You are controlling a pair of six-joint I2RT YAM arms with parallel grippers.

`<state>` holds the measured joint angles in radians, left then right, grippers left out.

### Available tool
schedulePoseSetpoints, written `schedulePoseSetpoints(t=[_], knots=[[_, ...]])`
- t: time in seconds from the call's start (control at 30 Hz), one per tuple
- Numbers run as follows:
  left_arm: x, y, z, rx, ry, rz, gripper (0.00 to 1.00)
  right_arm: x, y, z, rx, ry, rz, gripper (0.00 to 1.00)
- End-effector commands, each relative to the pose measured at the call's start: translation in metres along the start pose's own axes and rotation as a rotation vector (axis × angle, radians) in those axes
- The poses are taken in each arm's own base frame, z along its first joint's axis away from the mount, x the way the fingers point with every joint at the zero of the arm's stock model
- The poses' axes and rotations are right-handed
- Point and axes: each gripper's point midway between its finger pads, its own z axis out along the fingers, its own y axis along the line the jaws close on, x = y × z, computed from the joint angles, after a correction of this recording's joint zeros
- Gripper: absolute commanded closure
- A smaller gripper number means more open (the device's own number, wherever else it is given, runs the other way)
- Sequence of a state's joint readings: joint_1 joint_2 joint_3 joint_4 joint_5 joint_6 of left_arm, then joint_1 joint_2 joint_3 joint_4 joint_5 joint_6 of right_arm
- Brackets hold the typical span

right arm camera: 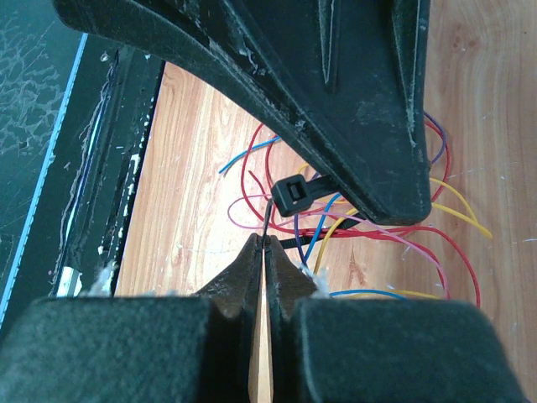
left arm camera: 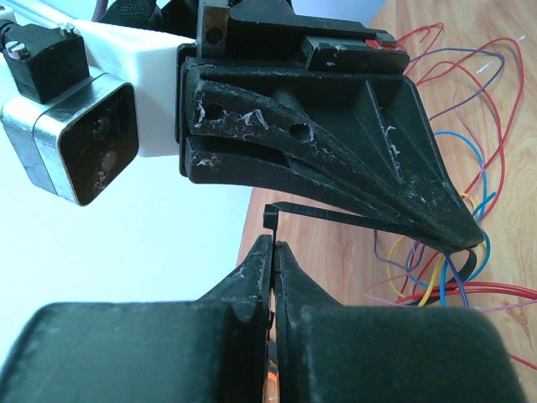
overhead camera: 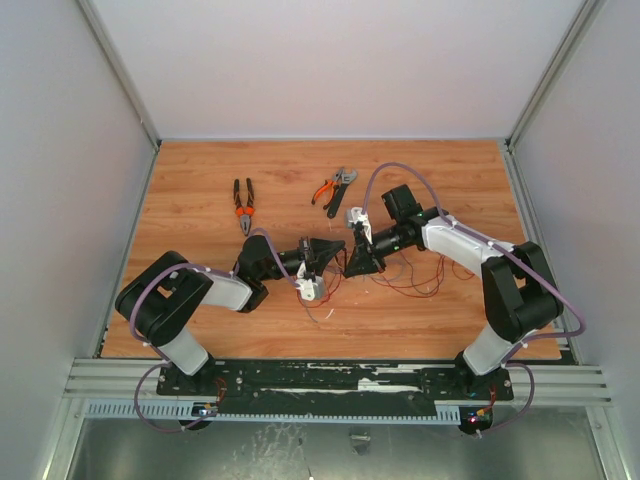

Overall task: Zip-tie the wires
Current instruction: Tie the cable at the center of the board.

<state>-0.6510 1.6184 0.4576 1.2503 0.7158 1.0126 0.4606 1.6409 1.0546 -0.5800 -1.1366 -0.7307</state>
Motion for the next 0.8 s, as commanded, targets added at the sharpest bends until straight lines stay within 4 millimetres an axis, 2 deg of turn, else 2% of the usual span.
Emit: schedulePoseSetpoints(t=[0.0, 0.47, 0.77], knots=[[-0.0069, 0.0053, 0.0021, -0.019, -0.022, 0.029, 1.00, -0.0090, 0.0018, 0.0021, -0.023, -0.021, -0.022, 1.00], [-0.0086, 0.0072, 0.0013, -0.024, -0.023, 0.033, 1.00, 0.0007, -0.0022, 0.0053, -0.025, -0.008, 0.002, 1.00], [-0.0071, 0.0047, 0.0009, -0.020, -0.019, 0.028, 1.00, -0.0049, -0.0030, 0.0027, -0.017, -0.017, -0.014, 1.00]])
